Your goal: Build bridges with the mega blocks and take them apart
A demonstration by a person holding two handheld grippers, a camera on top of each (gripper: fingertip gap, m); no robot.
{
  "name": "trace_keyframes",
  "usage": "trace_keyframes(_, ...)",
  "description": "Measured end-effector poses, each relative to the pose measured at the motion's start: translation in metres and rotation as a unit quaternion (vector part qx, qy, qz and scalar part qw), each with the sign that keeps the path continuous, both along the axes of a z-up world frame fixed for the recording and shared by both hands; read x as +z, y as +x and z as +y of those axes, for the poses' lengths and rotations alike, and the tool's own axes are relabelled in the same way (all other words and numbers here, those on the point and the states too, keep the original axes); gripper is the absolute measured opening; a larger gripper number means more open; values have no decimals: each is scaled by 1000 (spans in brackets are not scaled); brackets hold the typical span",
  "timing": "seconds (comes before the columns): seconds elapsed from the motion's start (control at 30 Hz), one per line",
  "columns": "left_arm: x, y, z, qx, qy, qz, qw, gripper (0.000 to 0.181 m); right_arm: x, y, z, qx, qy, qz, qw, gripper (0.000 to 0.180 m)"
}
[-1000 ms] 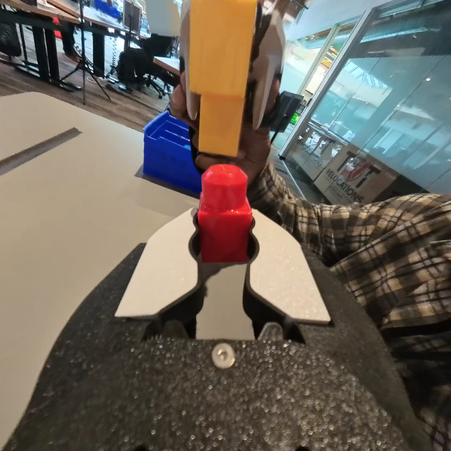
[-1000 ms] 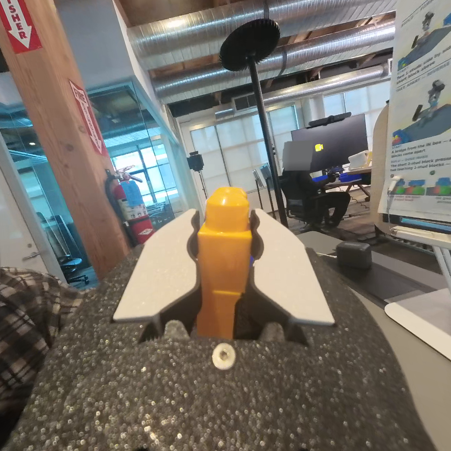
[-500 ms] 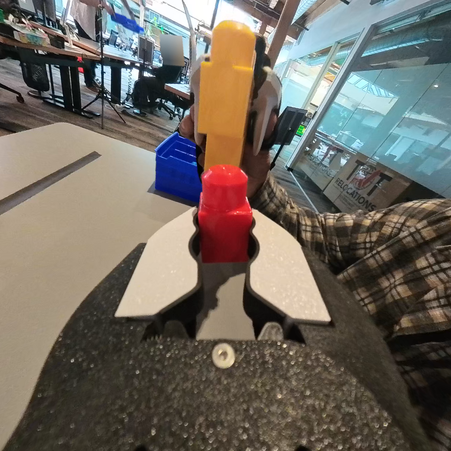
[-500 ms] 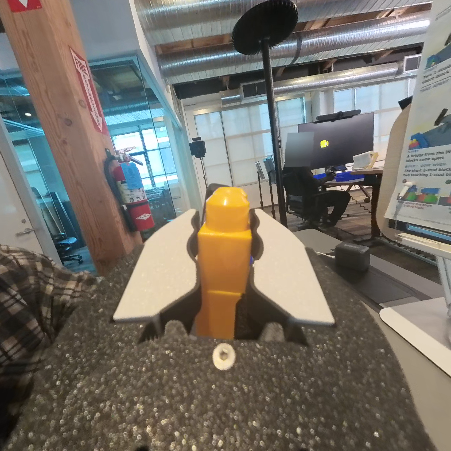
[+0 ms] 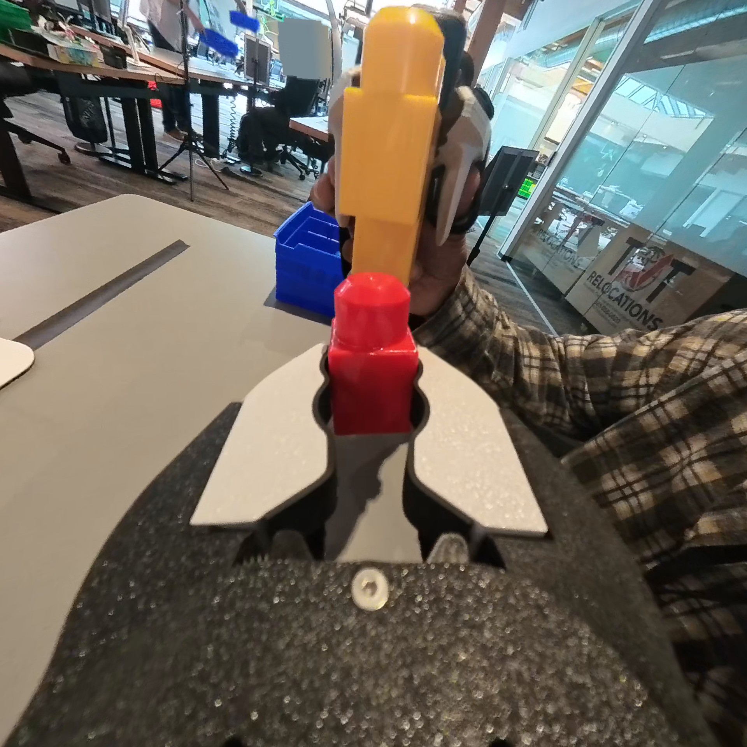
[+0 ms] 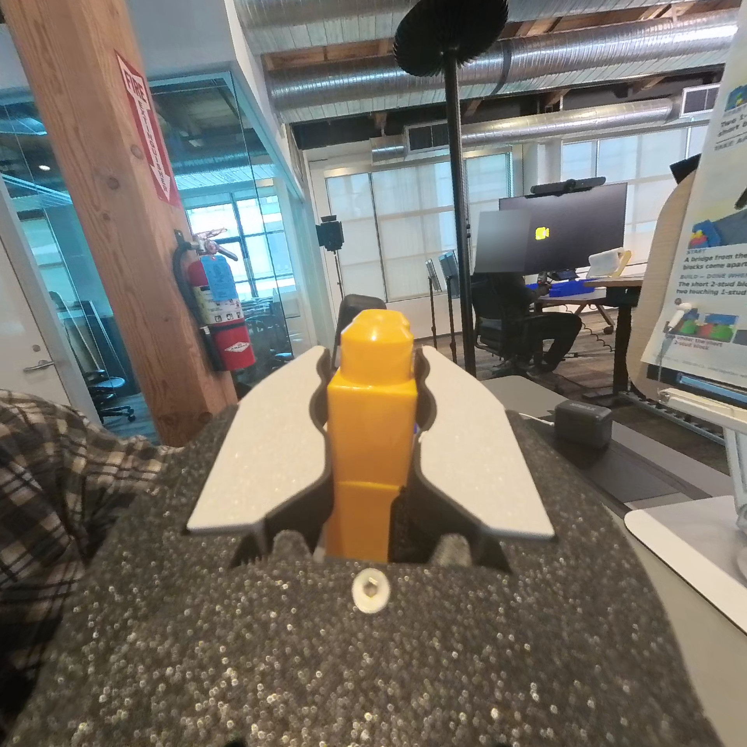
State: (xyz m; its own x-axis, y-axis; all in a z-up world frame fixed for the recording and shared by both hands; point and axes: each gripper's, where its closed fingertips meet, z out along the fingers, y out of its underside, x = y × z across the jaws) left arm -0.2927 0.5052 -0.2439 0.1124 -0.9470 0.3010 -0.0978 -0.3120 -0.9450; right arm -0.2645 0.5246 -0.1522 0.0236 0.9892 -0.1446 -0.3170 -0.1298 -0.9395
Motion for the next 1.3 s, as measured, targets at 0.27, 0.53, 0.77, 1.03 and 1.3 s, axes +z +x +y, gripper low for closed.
trace_keyframes(0.27, -76, -3, 9, -2, -13, 207, 978, 36, 0, 0, -2, -1, 11, -10, 1000, 40)
trace_keyframes(0.53, -157, -20, -9, -54, -39, 437, 897, 36, -9, -4, -3, 3, 18, -37, 999, 40)
trace_keyframes(0.77, -175, -21, -12, -77, -56, 449, 888, 42, -10, 0, -4, 5, 22, -37, 999, 40)
trace_keyframes(1.03, -98, -12, 4, -52, -66, 243, 966, 79, -17, -6, -7, 23, 18, -45, 999, 40)
trace_keyframes(1.3, 39, -17, 3, 21, 22, -63, 998, 68, -29, -34, -14, 67, -16, -40, 997, 39)
